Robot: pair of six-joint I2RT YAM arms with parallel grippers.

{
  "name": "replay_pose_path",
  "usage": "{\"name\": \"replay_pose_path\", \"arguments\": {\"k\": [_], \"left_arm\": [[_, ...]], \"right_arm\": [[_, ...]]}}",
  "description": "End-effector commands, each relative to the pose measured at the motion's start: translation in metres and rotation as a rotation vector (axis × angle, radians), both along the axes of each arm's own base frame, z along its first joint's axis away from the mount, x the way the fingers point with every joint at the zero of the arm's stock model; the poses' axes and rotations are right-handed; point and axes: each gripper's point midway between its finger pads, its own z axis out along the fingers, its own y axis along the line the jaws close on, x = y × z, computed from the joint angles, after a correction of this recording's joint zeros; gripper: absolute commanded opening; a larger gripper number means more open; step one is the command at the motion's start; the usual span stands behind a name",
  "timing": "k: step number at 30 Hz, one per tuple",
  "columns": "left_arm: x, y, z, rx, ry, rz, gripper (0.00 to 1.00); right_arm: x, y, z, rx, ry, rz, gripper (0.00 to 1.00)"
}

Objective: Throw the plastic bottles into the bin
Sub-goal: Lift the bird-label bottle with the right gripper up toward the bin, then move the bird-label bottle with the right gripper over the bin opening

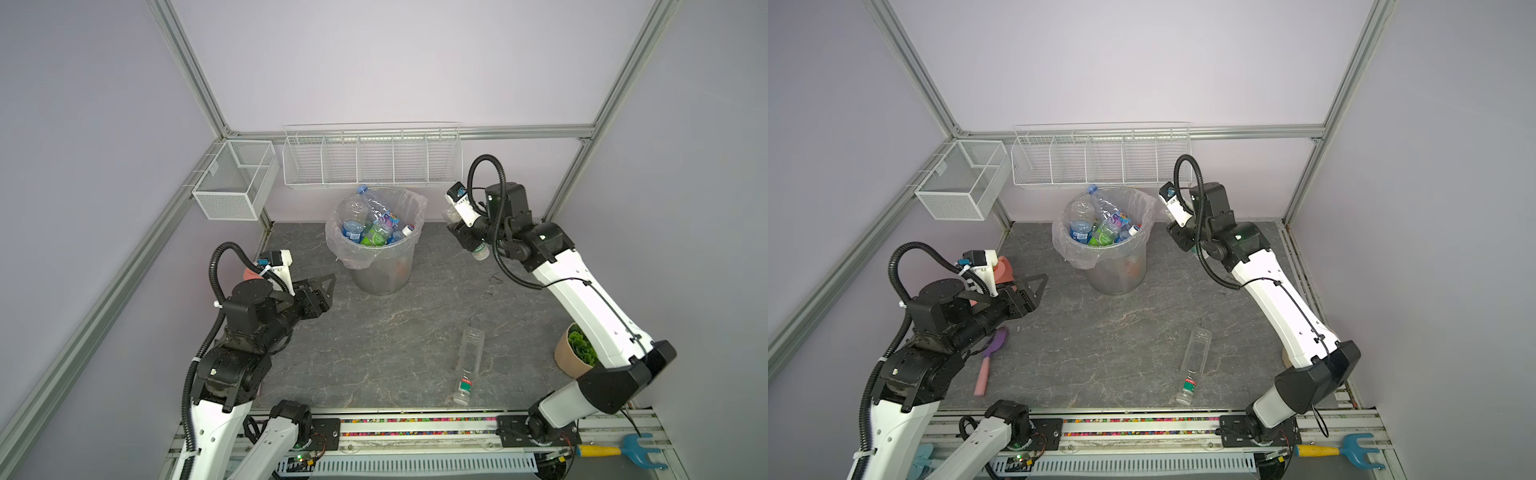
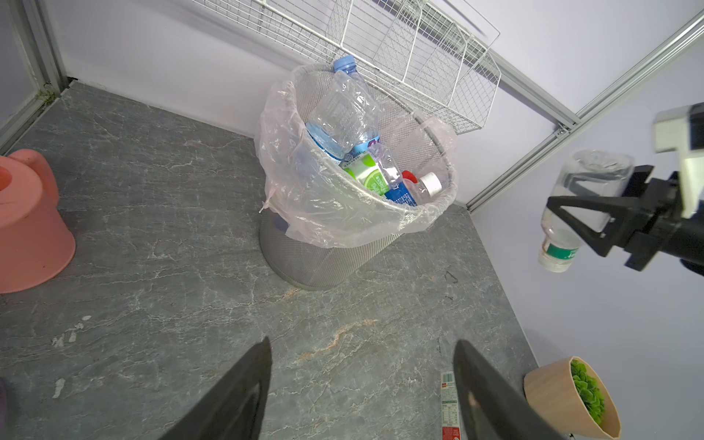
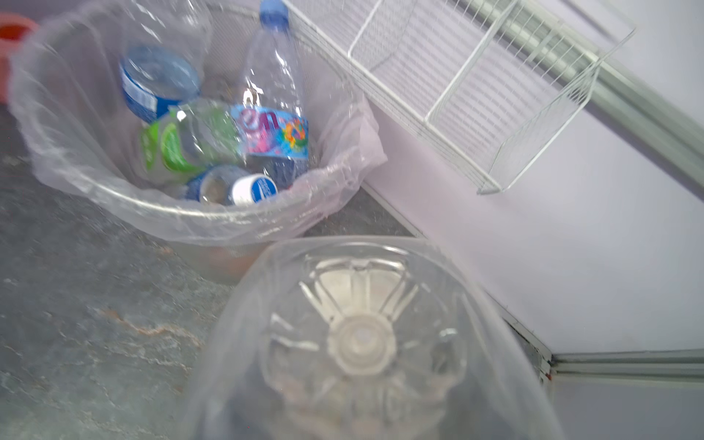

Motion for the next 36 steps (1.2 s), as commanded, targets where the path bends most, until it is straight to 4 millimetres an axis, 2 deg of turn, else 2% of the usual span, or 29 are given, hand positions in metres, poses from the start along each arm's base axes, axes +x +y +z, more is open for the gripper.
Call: {"name": "replay_pose_path", "arguments": {"k": [1, 6, 13, 18, 22, 28, 36], "left_arm": [[-0.006, 0.004, -0.001, 0.011, 0.006, 0.012, 0.75], [-0.008, 0.005, -0.001, 0.011, 0.006, 0.011, 0.75], [-0.009, 0.004, -0.005, 0.011, 0.003, 0.005, 0.75], [-0.012, 0.006, -0.006, 0.020, -0.003, 0.008, 0.75], [-0.013, 0.006, -0.009, 0.018, 0.002, 0.007, 0.75], [-0.016, 0.007, -0.011, 0.018, 0.001, 0.007, 0.75], [-0.022, 0.006, -0.014, 0.000, 0.002, -0.001, 0.75]], "right_arm": [[-0.024, 0.019, 0.061, 0.229, -0.119, 0.103, 0.17], [-0.049, 0.031, 0.110, 0.429, -0.195, 0.218, 0.18], [-0.066, 0.046, 0.154, 0.573, -0.247, 0.309, 0.18], [-0.068, 0.053, 0.179, 0.632, -0.289, 0.323, 0.17], [-0.065, 0.063, 0.188, 0.643, -0.298, 0.331, 0.16], [-0.052, 0.086, 0.190, 0.640, -0.285, 0.355, 0.16], [-0.010, 0.118, 0.167, 0.600, -0.240, 0.321, 0.15]]}}
